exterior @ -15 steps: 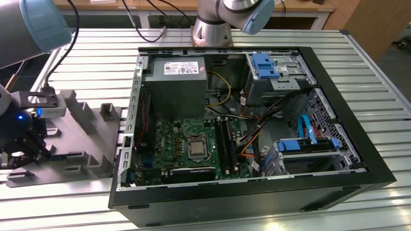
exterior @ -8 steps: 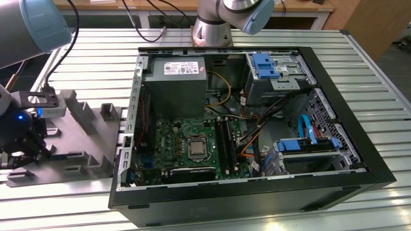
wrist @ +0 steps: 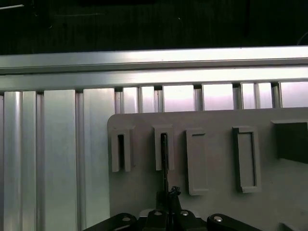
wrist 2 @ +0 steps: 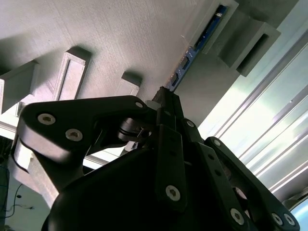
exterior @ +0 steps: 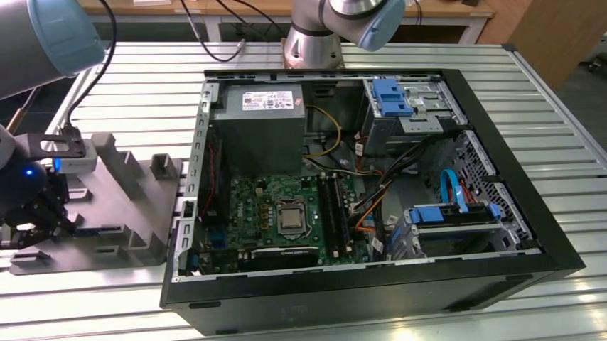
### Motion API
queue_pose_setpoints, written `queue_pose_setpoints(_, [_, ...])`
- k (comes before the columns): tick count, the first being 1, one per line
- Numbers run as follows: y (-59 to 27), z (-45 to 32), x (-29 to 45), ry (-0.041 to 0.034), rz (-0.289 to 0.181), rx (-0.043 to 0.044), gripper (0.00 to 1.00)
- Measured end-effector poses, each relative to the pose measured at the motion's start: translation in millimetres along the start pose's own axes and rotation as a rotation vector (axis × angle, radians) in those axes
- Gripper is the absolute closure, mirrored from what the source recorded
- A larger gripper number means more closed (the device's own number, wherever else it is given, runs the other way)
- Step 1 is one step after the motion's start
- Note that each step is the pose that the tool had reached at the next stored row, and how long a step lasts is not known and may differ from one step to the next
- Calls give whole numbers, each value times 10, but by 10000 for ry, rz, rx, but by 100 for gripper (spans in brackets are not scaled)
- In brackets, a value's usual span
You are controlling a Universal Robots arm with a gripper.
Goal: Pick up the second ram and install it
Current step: 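Pick up the second ram and move it above second insertion slot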
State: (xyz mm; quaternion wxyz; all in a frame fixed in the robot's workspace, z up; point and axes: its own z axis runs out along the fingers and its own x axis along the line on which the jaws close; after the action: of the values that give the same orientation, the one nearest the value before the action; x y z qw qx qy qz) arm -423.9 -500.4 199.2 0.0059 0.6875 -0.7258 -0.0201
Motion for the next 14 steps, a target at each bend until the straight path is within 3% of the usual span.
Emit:
queue_pose_setpoints(4, [0,0,0,13,-339,-7,87])
queue_pose_setpoints(14, [1,-23,-1,14,-363,-7,88])
